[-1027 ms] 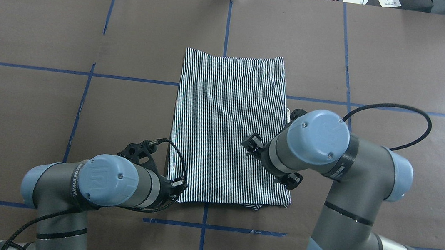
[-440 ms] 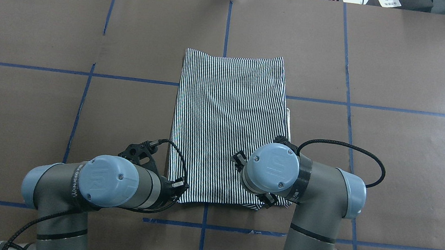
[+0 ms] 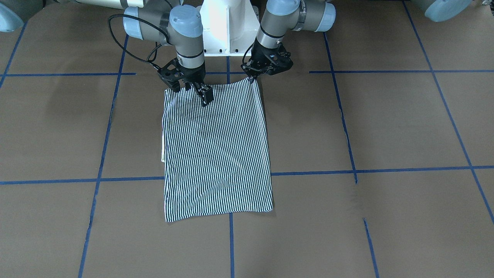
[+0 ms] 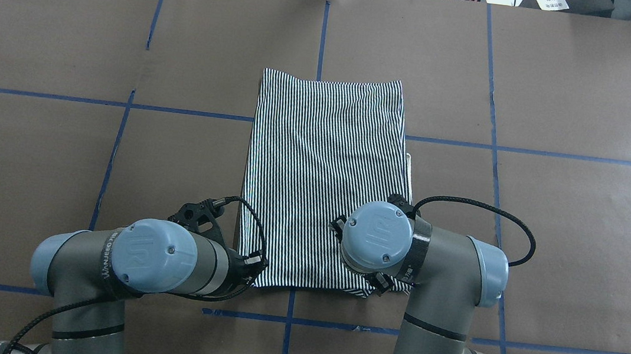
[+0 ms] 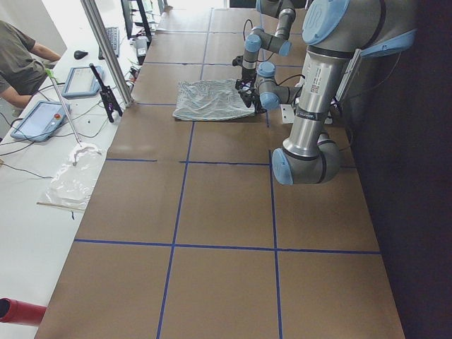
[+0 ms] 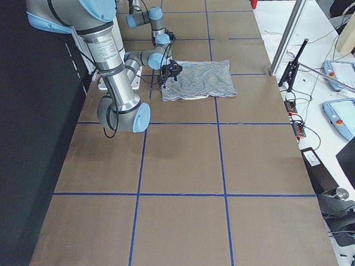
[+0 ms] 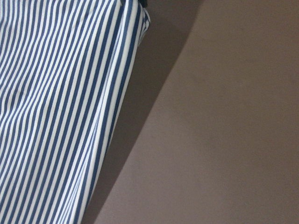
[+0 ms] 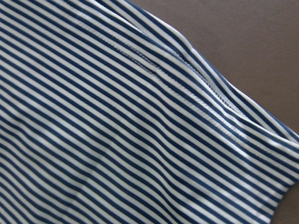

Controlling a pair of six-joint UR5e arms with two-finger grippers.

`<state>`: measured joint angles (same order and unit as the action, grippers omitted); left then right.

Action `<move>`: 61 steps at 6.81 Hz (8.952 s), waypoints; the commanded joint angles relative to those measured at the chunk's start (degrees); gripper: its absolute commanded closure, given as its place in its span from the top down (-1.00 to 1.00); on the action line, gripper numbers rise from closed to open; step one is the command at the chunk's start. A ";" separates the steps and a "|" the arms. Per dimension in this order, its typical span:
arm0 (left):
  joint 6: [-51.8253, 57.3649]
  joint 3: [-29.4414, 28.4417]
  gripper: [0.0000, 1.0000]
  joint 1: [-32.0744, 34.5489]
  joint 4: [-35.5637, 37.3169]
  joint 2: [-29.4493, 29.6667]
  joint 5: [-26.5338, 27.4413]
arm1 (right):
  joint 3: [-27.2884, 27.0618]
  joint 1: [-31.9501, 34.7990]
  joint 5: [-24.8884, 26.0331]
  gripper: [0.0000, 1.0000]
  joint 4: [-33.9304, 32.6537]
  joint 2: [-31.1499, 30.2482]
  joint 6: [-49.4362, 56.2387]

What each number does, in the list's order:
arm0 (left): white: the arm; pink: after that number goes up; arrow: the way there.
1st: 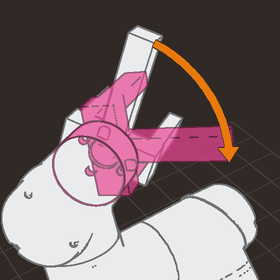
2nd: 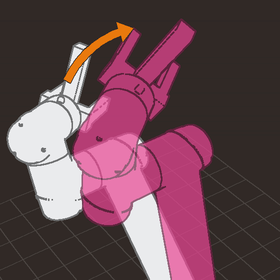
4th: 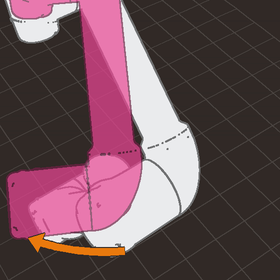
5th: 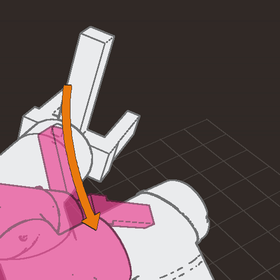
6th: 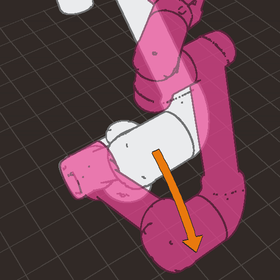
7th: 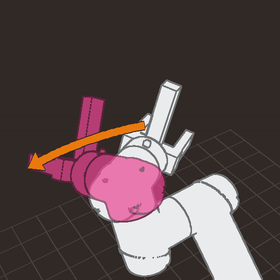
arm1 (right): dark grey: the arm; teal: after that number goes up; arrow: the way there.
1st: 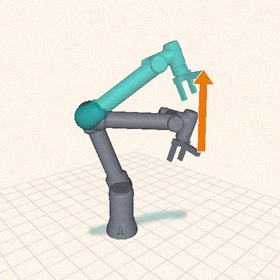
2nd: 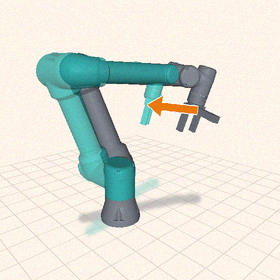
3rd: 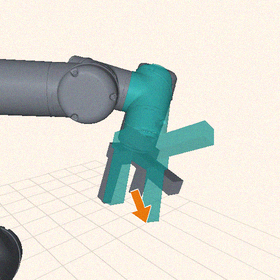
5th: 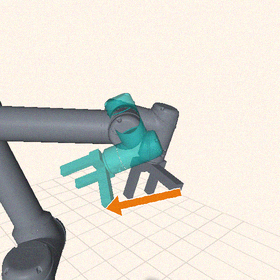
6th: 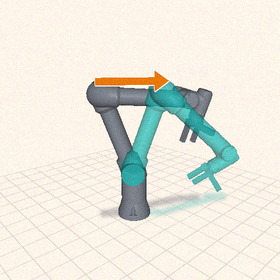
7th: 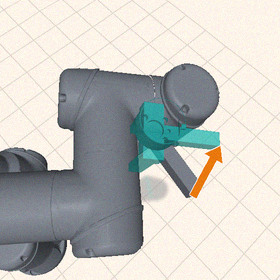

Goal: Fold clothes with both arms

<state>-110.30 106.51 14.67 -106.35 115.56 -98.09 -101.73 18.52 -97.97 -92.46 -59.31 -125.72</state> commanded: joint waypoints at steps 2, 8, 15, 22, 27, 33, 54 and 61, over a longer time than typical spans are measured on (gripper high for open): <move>0.00 0.19 -1.00 0.01 0.00 0.10 0.00 | -0.04 -1.11 0.24 1.00 -1.14 -0.72 0.04; 0.00 0.19 -1.00 -0.08 0.00 0.10 0.09 | -0.31 -1.46 -0.03 -1.00 -1.14 -0.81 0.04; 0.00 0.19 -1.00 -0.08 0.00 0.45 0.09 | -1.01 -1.64 1.47 -1.00 -1.06 -0.02 0.04; 0.09 17.04 -1.00 -3.07 13.42 -2.52 -0.17 | -16.64 -6.20 0.68 -1.00 -0.79 -4.67 0.57; 3.58 15.06 -1.00 5.60 13.27 0.51 -0.44 | -11.50 4.21 0.94 -1.00 -0.44 0.49 8.90; 3.87 -3.50 -1.00 14.86 0.98 6.08 -0.26 | 15.68 14.71 0.94 -1.00 14.94 11.93 18.06; 46.74 -18.31 1.00 44.71 -8.26 1.39 -18.18 | 24.20 34.08 -7.34 1.00 -2.02 9.80 88.22; 126.37 -20.73 1.00 76.72 12.03 -12.89 -31.95 | 4.62 68.13 -43.14 1.00 -2.11 -30.14 123.88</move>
<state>11.65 85.31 89.08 -96.21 104.44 -126.52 -96.75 83.62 -137.15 -94.78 -85.98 -2.65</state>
